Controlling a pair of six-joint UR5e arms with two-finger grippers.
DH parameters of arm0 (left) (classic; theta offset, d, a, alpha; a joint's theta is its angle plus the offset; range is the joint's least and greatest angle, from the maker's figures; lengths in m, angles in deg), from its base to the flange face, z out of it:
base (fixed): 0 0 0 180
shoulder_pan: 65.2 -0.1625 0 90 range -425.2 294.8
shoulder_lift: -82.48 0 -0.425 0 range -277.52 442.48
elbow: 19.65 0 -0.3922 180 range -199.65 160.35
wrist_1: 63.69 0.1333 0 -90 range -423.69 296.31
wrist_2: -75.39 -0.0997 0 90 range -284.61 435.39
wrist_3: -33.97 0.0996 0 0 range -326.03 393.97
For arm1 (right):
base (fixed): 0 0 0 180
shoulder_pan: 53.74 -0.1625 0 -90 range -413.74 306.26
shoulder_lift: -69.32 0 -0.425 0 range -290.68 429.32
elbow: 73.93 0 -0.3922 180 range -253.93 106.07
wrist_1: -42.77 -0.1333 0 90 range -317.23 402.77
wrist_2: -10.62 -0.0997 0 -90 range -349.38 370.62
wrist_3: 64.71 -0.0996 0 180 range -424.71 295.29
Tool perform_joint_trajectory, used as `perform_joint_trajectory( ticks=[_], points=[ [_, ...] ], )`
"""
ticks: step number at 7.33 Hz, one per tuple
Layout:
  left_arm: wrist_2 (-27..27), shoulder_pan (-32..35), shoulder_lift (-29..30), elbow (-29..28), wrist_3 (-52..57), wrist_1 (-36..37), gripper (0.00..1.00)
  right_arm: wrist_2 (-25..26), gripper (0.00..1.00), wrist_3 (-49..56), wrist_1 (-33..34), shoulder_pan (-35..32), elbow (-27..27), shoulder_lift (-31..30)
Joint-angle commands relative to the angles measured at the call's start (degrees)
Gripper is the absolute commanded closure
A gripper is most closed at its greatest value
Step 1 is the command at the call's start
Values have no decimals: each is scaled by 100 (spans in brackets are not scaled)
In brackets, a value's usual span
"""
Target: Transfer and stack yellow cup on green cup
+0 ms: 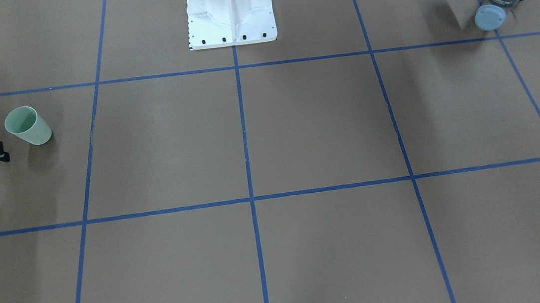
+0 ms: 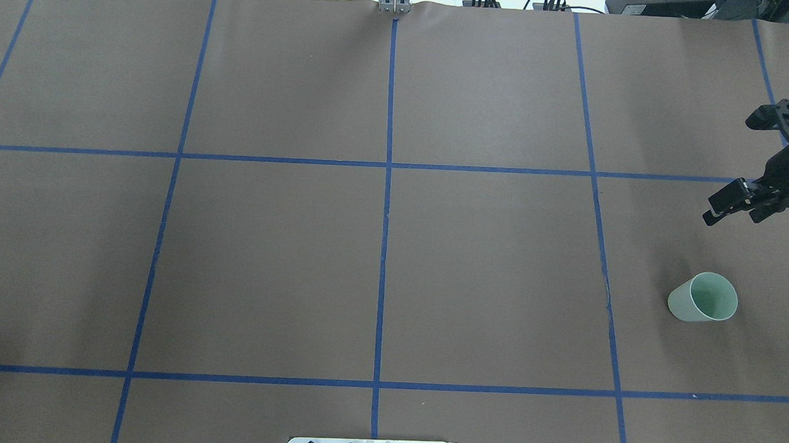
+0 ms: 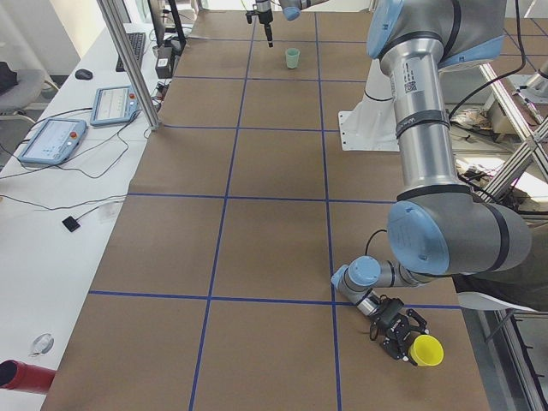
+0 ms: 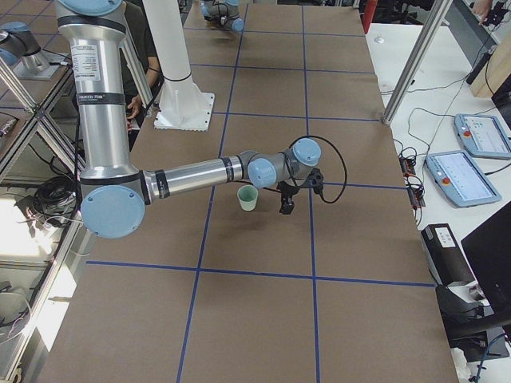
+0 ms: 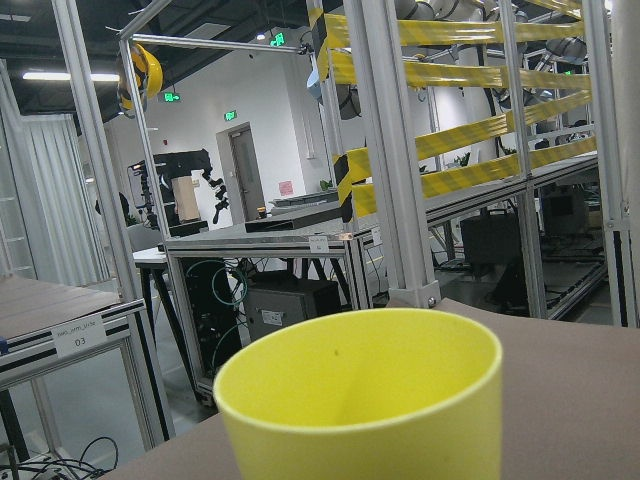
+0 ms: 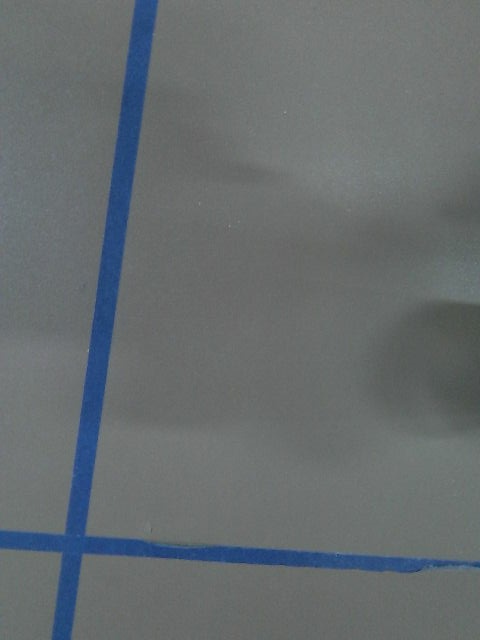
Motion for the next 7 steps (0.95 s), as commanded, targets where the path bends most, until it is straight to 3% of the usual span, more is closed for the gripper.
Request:
perform_joint_trajectory(
  ticks=[1,5,7],
  points=[
    [8,-87,-116,4,-42,-49,36,0,0,0,0,5,0,-1],
    [-36,-184,-817,109,423,-251,37,-35,0,-17,0,13,18,17],
    [-272,-193,-1693,1411,477,-252,37,-26,0,-17,0,48,1,52]
  ],
)
